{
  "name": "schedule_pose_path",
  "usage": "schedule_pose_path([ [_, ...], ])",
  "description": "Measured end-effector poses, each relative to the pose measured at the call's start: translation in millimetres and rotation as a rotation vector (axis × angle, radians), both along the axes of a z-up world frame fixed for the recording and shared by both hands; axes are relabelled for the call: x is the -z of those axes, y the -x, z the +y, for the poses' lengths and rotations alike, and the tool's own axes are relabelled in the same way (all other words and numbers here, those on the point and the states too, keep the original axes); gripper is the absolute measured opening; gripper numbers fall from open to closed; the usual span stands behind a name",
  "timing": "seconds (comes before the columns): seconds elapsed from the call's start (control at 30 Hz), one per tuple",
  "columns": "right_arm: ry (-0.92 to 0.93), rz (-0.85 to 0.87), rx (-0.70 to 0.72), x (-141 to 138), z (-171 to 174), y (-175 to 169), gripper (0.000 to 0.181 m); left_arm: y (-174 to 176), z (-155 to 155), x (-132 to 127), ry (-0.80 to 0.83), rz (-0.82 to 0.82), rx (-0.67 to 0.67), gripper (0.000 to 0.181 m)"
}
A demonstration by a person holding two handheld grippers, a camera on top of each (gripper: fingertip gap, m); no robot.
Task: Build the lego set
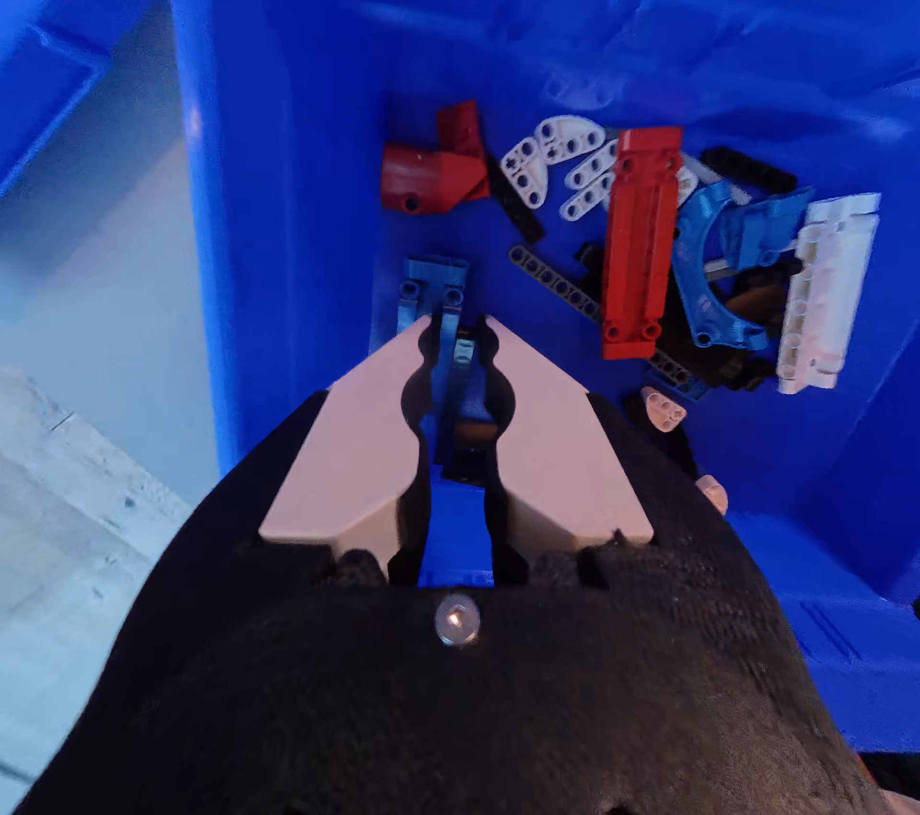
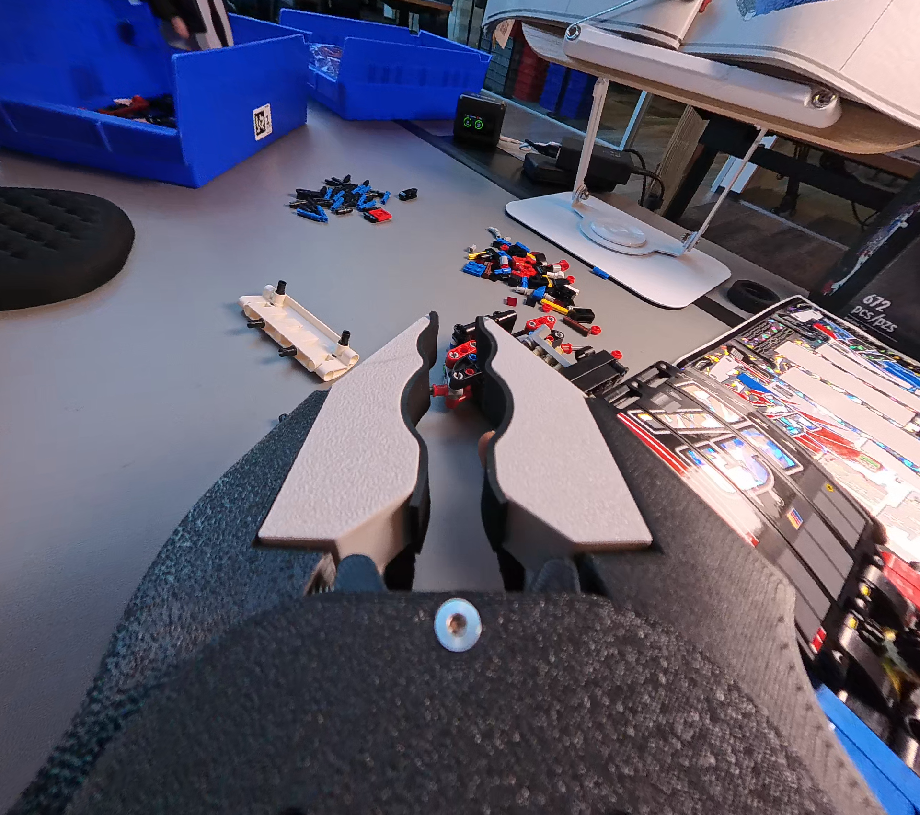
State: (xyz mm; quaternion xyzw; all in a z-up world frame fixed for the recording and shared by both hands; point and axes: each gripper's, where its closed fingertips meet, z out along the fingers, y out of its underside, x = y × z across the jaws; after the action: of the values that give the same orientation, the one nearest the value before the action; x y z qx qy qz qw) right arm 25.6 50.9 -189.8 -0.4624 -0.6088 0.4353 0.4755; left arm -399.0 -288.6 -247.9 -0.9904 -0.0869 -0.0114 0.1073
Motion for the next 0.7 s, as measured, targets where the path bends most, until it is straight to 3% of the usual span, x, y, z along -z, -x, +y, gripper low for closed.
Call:
schedule_pose_path([
  [0.03, -0.001, 0.0, -0.001, 0.0, -0.1, 0.1, 0.013, -4.5, 5.0, -7.0, -0.047, -0.027, 0.006, 0.013],
  [0.3, -0.004, 0.002, -0.003, -0.8, -0.9, -0.1, 0.013, -18.8, 22.3, -46.3, -0.237, -0.078, 0.041, 0.013],
  [0.47, -0.012, 0.013, -0.013, -3.5, -3.8, -2.2, 0.013, -17.7, 37.7, -81.2, -0.503, -0.138, -0.037, 0.013],
  [0.6, -0.016, 0.022, -0.022, -6.2, -5.7, -3.4, 0.013, -27.9, 39.7, -91.5, -0.618, -0.252, -0.084, 0.013],
  [0.7, -0.02, 0.02, -0.029, -6.1, -7.4, -4.6, 0.013, -27.4, 31.1, -77.7, -0.551, -0.273, -0.155, 0.013],
])
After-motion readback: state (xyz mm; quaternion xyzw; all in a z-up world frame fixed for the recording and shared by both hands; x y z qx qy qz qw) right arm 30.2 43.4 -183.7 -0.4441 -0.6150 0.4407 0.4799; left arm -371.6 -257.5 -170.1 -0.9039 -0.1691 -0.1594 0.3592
